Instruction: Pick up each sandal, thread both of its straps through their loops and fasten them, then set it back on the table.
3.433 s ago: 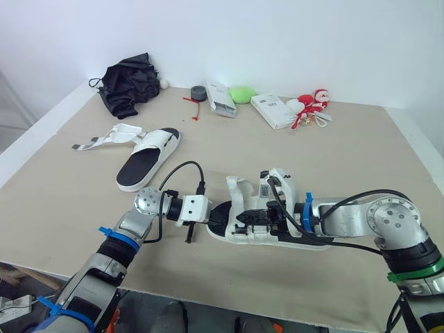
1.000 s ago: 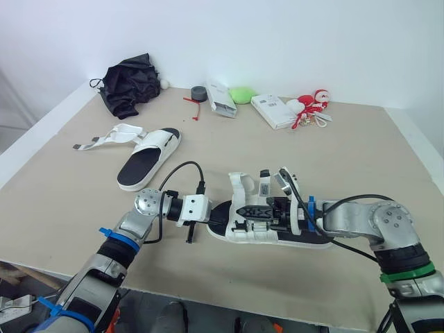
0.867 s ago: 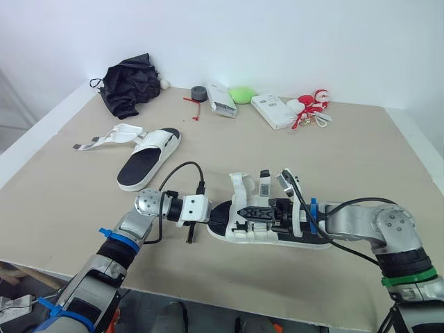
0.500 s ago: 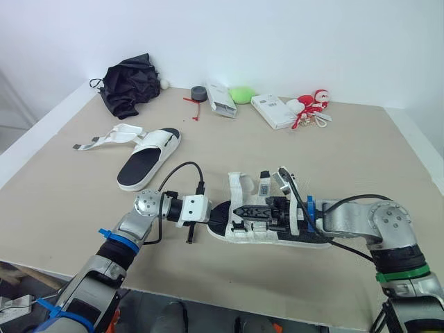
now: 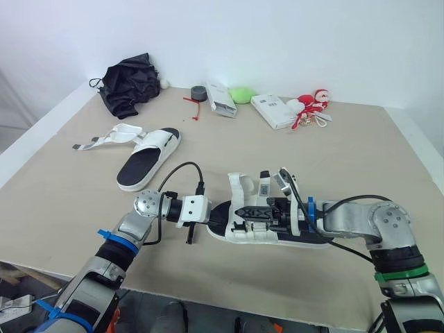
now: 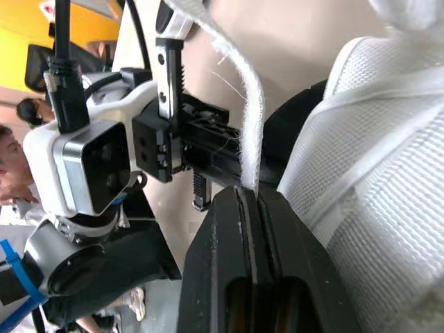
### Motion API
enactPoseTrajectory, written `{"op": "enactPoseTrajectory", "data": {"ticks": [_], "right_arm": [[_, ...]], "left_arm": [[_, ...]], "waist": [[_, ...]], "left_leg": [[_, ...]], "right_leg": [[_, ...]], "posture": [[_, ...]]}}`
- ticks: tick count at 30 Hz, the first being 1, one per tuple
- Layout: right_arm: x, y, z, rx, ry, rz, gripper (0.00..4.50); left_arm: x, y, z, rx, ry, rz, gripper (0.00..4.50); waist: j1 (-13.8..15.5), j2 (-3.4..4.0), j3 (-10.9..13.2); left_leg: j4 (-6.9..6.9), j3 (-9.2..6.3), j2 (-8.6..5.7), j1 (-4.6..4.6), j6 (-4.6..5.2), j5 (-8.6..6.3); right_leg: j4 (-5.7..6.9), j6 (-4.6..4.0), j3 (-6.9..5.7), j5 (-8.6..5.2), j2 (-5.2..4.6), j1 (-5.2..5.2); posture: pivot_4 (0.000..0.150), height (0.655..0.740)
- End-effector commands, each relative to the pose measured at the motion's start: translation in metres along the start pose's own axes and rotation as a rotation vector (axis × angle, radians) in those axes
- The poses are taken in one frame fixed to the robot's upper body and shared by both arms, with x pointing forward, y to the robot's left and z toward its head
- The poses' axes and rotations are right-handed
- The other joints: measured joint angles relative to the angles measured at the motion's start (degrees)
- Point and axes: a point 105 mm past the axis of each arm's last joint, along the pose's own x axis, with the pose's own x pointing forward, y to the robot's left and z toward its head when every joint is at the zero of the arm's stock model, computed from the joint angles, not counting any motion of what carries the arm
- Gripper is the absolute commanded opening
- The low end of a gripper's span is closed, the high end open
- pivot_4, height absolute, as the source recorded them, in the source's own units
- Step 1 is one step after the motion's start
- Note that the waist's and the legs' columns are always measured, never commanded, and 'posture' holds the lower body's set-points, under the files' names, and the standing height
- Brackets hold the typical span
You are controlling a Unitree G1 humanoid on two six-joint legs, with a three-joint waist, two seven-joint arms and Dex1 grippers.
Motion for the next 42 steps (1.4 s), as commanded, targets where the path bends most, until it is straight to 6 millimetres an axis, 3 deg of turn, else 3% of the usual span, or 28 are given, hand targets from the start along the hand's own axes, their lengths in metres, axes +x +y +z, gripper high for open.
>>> {"op": "enactPoseTrajectory", "data": {"ticks": [1,7,23,30,42], "right_arm": [[-0.003,0.005,0.0,-0.015,-0.009,0.014,0.03],[-0.003,0.005,-0.005,-0.015,-0.004,0.024,0.03],[-0.002,-0.011,-0.057,-0.018,0.154,-0.086,0.03],[0.004,-0.015,-0.054,-0.096,0.213,-0.197,0.03],[0.003,-0.018,-0.056,-0.239,0.262,-0.242,0.03]], "left_arm": [[0.013,-0.057,-0.045,-0.179,0.147,-0.198,0.0],[0.013,-0.059,-0.046,-0.181,0.148,-0.202,0.0],[0.014,-0.061,-0.046,-0.184,0.142,-0.199,0.0],[0.012,-0.062,-0.046,-0.184,0.147,-0.201,0.0],[0.011,-0.059,-0.045,-0.183,0.148,-0.202,0.0]], "waist": [[0.0,0.0,0.0],[0.0,0.0,0.0],[0.0,-0.01,-0.3],[0.0,-0.02,-0.5],[0.0,-0.05,-0.5]], "left_leg": [[0.0,0.0,0.0,0.0,0.0,0.0],[0.0,0.0,0.0,0.0,0.0,0.0],[-0.01,-0.04,-0.04,0.03,0.14,-0.12],[-0.05,0.01,0.01,0.62,0.66,-0.56],[-0.06,0.0,0.0,0.63,0.69,-0.63]], "right_leg": [[0.0,0.0,0.0,0.0,0.0,0.0],[0.0,0.0,0.0,0.0,-0.01,0.0],[-0.03,0.06,-0.04,-0.14,-0.07,0.1],[-0.08,-0.1,-0.02,-0.49,-0.13,0.69],[-0.09,-0.1,-0.04,-0.57,-0.23,0.68]], "posture": [[0.15,0.738],[0.15,0.738],[0.15,0.738],[0.15,0.738],[0.15,0.738]]}}
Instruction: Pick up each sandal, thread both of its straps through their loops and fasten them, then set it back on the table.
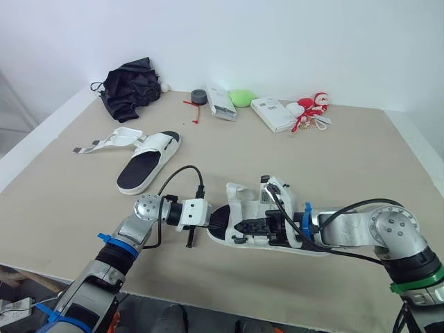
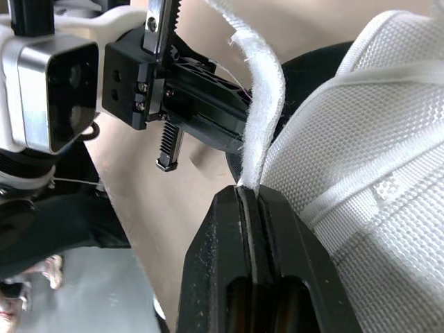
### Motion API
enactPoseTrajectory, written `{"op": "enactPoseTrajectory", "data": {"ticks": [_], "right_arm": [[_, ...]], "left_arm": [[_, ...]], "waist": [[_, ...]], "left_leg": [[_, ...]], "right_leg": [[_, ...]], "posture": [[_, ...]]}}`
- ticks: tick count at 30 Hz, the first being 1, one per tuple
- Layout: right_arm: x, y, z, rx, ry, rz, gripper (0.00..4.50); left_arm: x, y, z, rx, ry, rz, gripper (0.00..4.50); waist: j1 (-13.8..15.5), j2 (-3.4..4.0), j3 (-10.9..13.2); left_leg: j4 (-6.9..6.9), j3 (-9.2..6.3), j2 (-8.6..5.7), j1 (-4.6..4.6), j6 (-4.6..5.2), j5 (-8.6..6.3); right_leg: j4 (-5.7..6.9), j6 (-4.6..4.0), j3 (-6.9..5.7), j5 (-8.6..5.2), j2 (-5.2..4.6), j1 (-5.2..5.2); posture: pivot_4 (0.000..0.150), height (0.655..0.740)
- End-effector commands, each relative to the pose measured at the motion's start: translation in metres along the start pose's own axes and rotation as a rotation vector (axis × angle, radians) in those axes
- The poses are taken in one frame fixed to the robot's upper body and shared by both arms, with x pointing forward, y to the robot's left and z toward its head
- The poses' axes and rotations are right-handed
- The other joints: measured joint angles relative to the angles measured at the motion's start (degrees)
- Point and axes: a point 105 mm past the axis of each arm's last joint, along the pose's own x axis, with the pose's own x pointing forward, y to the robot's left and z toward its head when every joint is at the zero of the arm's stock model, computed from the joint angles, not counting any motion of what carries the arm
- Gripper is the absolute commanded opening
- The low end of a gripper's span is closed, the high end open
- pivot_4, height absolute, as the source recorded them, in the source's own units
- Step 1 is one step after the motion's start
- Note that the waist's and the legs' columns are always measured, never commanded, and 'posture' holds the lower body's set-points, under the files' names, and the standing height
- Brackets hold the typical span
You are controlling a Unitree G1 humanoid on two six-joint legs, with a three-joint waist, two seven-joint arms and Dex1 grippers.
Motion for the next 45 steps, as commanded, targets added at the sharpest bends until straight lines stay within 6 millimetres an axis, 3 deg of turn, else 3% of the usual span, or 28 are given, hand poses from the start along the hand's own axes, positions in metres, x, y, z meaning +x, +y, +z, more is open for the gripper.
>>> {"op": "enactPoseTrajectory", "data": {"ticks": [1,8,14,15,16,19,21,22,23,24,27,29,43,45], "right_arm": [[0.005,-0.014,-0.033,-0.007,0.152,-0.061,0.03],[0.0,-0.002,-0.031,-0.12,0.119,0.013,0.03],[-0.003,-0.006,-0.029,-0.262,0.124,0.007,0.03],[-0.003,-0.008,-0.029,-0.282,0.128,0.0,0.35],[-0.004,-0.007,-0.028,-0.313,0.13,0.011,0.35],[-0.009,-0.002,-0.018,-0.357,0.104,0.051,1.31],[-0.014,-0.002,-0.009,-0.358,0.084,0.065,2.32],[-0.016,-0.002,-0.001,-0.329,0.056,0.075,2.32],[-0.018,-0.003,0.004,-0.309,0.037,0.085,3.18],[-0.022,0.001,0.019,-0.267,-0.019,0.124,3.27],[-0.03,0.011,0.051,-0.234,-0.104,0.188,3.27],[-0.029,0.011,0.059,-0.219,-0.11,0.184,3.27],[-0.016,0.003,0.058,-0.211,-0.037,0.11,3.27],[-0.016,0.004,0.062,-0.211,-0.055,0.116,2.75]], "left_arm": [[0.01,-0.051,-0.044,-0.169,0.156,-0.192,0.0],[0.011,-0.049,-0.044,-0.166,0.158,-0.192,0.0],[0.011,-0.047,-0.044,-0.162,0.161,-0.192,0.0],[0.011,-0.047,-0.044,-0.161,0.161,-0.192,0.0],[0.011,-0.046,-0.044,-0.161,0.161,-0.19,0.0],[0.011,-0.045,-0.044,-0.16,0.161,-0.184,0.0],[0.011,-0.044,-0.044,-0.16,0.16,-0.183,0.0],[0.011,-0.044,-0.044,-0.16,0.16,-0.183,0.0],[0.011,-0.044,-0.044,-0.16,0.159,-0.183,0.0],[0.012,-0.044,-0.044,-0.16,0.158,-0.183,0.0],[0.013,-0.044,-0.043,-0.16,0.153,-0.184,0.0],[0.014,-0.044,-0.043,-0.159,0.151,-0.184,0.0],[0.018,-0.046,-0.042,-0.158,0.142,-0.18,0.0],[0.017,-0.046,-0.042,-0.158,0.143,-0.18,0.0]], "waist": [[0.0,0.0,0.0],[0.0,0.0,0.0],[0.2,0.02,0.0],[0.4,0.02,0.0],[0.5,0.01,0.0],[0.6,0.01,0.1],[0.7,-0.01,0.1],[0.8,0.0,0.1],[0.9,0.0,0.1],[0.9,-0.01,0.1],[0.9,0.04,0.3],[1.0,0.11,0.3],[1.3,0.19,0.4],[1.3,0.19,0.4]], "left_leg": [[0.0,0.0,0.0,0.0,0.0,0.0],[-0.01,-0.02,-0.05,0.0,-0.02,-0.03],[-0.01,-0.12,-0.16,0.0,-0.05,-0.05],[0.0,-0.15,-0.18,0.0,-0.07,-0.06],[0.0,-0.22,-0.23,0.0,-0.08,-0.07],[0.0,-0.28,-0.25,0.0,-0.12,-0.09],[0.0,-0.37,-0.24,0.0,-0.13,-0.1],[0.0,-0.37,-0.24,0.0,-0.13,-0.1],[0.01,-0.39,-0.25,0.0,-0.14,-0.1],[0.02,-0.39,-0.25,0.0,-0.14,-0.1],[0.05,-0.31,-0.22,0.03,-0.16,-0.08],[0.05,-0.28,-0.23,0.0,-0.17,-0.06],[0.04,-0.46,-0.3,-0.06,-0.17,-0.06],[0.03,-0.47,-0.31,-0.06,-0.17,-0.06]], "right_leg": [[0.0,-0.01,0.0,-0.01,0.0,0.0],[0.0,0.01,-0.01,-0.07,-0.1,-0.02],[-0.01,0.1,-0.01,-0.12,-0.22,-0.11],[-0.02,0.11,-0.01,-0.13,-0.24,-0.12],[-0.03,0.14,-0.02,-0.15,-0.28,-0.13],[-0.05,0.15,-0.04,-0.15,-0.29,-0.14],[-0.05,0.14,-0.1,-0.15,-0.28,-0.14],[-0.05,0.14,-0.11,-0.15,-0.28,-0.14],[-0.05,0.12,-0.11,-0.15,-0.28,-0.13],[-0.05,0.11,-0.11,-0.15,-0.28,-0.13],[-0.03,0.0,-0.06,-0.07,-0.28,-0.06],[-0.03,0.01,-0.03,-0.03,-0.29,-0.09],[-0.02,0.12,-0.16,-0.07,-0.28,-0.17],[-0.02,0.13,-0.16,-0.07,-0.29,-0.16]], "posture": [[0.15,0.738],[0.15,0.738],[0.15,0.738],[0.15,0.738],[0.15,0.738],[0.15,0.738],[0.15,0.738],[0.15,0.738],[0.15,0.738],[0.15,0.738],[0.15,0.738],[0.15,0.738],[0.15,0.738],[0.15,0.738]]}}
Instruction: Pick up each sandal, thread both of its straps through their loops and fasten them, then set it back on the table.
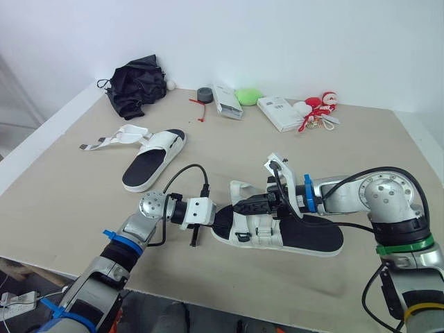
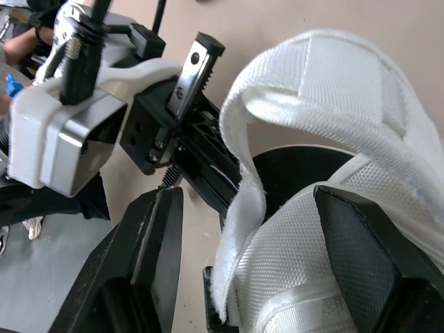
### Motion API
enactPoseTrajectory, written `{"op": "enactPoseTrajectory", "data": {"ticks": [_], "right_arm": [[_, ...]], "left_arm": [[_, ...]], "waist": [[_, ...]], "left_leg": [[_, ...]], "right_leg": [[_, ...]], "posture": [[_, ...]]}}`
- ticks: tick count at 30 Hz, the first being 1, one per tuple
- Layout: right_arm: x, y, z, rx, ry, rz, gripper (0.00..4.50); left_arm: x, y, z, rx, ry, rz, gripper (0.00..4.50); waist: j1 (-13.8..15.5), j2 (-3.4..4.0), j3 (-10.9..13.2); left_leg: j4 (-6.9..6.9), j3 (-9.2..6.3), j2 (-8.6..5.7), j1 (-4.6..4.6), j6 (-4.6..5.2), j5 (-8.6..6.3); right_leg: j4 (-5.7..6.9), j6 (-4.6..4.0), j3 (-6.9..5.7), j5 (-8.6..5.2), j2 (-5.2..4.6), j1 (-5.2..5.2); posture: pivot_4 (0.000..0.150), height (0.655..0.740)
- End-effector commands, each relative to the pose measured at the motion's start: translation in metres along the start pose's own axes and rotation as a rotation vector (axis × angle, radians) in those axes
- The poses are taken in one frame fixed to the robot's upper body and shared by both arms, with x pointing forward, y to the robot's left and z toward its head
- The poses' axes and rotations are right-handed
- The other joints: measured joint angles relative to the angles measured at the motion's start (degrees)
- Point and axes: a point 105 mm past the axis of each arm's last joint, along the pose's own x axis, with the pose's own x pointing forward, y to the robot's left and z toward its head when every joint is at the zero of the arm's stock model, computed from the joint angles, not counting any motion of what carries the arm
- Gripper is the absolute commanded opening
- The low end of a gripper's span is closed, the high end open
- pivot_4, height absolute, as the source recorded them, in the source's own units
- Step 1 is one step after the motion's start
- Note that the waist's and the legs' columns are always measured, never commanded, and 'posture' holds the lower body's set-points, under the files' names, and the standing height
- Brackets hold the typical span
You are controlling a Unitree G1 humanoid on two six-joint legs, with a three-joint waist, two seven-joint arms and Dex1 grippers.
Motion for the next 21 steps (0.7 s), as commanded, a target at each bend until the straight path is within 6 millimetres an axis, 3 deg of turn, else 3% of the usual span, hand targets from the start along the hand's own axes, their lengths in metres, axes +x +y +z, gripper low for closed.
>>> {"op": "enactPoseTrajectory", "data": {"ticks": [1,4,7,17,21], "right_arm": [[-0.007,0.007,0.016,-0.043,-0.064,0.013,2.51],[-0.008,0.01,0.018,-0.05,-0.081,0.03,0.99],[-0.008,0.014,0.017,-0.06,-0.082,0.049,0.17],[-0.011,0.021,-0.003,-0.094,-0.007,0.079,0.17],[-0.006,0.012,-0.014,-0.108,0.028,0.014,0.17]], "left_arm": [[0.01,-0.05,-0.046,-0.169,0.154,-0.16,0.0],[0.009,-0.05,-0.046,-0.168,0.155,-0.16,0.0],[0.009,-0.049,-0.046,-0.167,0.155,-0.16,0.0],[0.009,-0.047,-0.046,-0.163,0.157,-0.16,0.0],[0.009,-0.047,-0.046,-0.164,0.157,-0.158,0.0]], "waist": [[0.0,0.0,0.0],[0.0,0.0,0.0],[0.0,0.01,0.0],[0.0,0.02,0.0],[0.0,0.01,0.0]], "left_leg": [[0.0,0.0,0.0,0.0,0.0,0.0],[0.0,0.0,-0.02,0.0,0.0,0.0],[0.0,-0.01,-0.03,0.0,0.0,0.0],[0.0,-0.04,-0.05,-0.02,0.0,0.0],[0.0,-0.08,-0.08,-0.02,0.0,0.0]], "right_leg": [[0.0,0.0,0.0,0.0,0.0,0.0],[0.0,0.0,0.0,0.0,0.0,0.0],[0.0,0.0,-0.02,0.0,0.0,0.0],[0.0,0.04,-0.06,-0.02,-0.02,0.01],[0.0,0.05,-0.1,-0.03,-0.04,0.0]], "posture": [[0.15,0.738],[0.15,0.738],[0.15,0.738],[0.15,0.738],[0.15,0.738]]}}
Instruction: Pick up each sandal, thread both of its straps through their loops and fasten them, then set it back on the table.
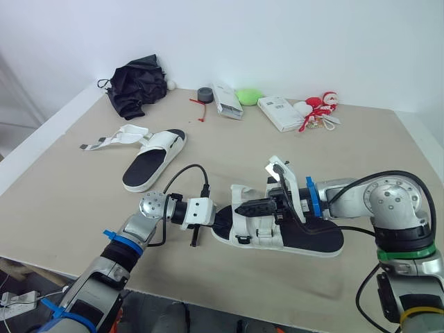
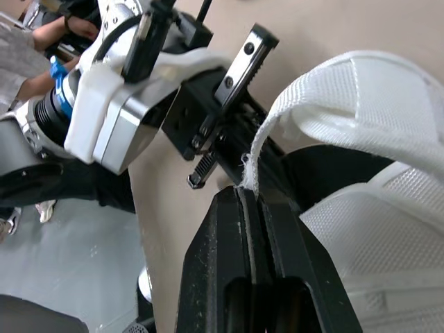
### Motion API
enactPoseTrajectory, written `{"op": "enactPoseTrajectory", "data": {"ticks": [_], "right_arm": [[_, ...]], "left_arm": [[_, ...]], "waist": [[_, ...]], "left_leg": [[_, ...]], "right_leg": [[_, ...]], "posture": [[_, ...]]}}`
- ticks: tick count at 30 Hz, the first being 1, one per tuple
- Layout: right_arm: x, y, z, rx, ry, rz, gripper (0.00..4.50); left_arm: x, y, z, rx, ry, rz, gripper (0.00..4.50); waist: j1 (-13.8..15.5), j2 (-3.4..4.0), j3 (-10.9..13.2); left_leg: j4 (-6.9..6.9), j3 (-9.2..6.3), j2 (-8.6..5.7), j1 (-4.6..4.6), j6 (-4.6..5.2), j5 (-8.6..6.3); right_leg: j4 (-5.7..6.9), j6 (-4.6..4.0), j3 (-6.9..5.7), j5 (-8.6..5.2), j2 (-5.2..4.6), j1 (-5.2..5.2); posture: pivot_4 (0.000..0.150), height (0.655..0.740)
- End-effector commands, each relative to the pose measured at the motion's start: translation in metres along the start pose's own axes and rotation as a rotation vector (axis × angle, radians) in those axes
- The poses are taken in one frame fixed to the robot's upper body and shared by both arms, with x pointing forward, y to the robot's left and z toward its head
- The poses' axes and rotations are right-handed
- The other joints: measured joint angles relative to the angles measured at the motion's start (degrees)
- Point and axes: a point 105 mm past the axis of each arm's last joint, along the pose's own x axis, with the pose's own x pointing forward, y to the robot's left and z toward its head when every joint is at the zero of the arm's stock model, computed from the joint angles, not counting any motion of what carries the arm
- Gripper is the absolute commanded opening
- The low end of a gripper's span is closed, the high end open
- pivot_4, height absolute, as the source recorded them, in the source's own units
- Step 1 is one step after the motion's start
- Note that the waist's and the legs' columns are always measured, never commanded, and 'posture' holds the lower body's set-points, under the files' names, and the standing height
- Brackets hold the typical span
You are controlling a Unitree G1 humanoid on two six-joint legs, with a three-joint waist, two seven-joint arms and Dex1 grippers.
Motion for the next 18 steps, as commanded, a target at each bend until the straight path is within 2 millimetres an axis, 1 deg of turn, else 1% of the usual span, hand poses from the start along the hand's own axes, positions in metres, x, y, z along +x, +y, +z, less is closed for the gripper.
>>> {"op": "enactPoseTrajectory", "data": {"ticks": [1,7,11,18], "right_arm": [[0.002,-0.004,-0.009,-0.025,0.03,-0.044,0.17],[0.006,-0.012,-0.012,-0.062,0.034,-0.094,0.17],[0.005,-0.008,-0.016,-0.089,0.037,-0.064,0.17],[0.008,-0.011,-0.025,-0.133,0.053,-0.08,0.17]], "left_arm": [[0.008,-0.047,-0.047,-0.165,0.16,-0.157,0.0],[0.007,-0.046,-0.047,-0.166,0.161,-0.154,0.0],[0.005,-0.046,-0.047,-0.166,0.163,-0.153,0.0],[0.004,-0.044,-0.047,-0.163,0.168,-0.155,0.0]], "waist": [[0.0,0.0,0.0],[0.0,0.0,0.0],[0.0,0.0,0.0],[0.0,-0.01,0.0]], "left_leg": [[0.0,0.0,-0.01,0.0,0.0,0.0],[0.0,-0.01,-0.06,0.0,0.0,0.0],[0.0,-0.03,-0.06,0.0,0.0,0.0],[-0.01,-0.03,-0.07,0.0,0.0,0.0]], "right_leg": [[0.0,0.01,-0.01,0.0,-0.01,0.0],[0.0,0.01,-0.02,-0.01,-0.04,-0.01],[0.0,0.03,-0.05,-0.02,-0.04,0.0],[0.0,0.04,-0.1,-0.03,-0.04,0.01]], "posture": [[0.15,0.738],[0.15,0.738],[0.15,0.738],[0.15,0.738]]}}
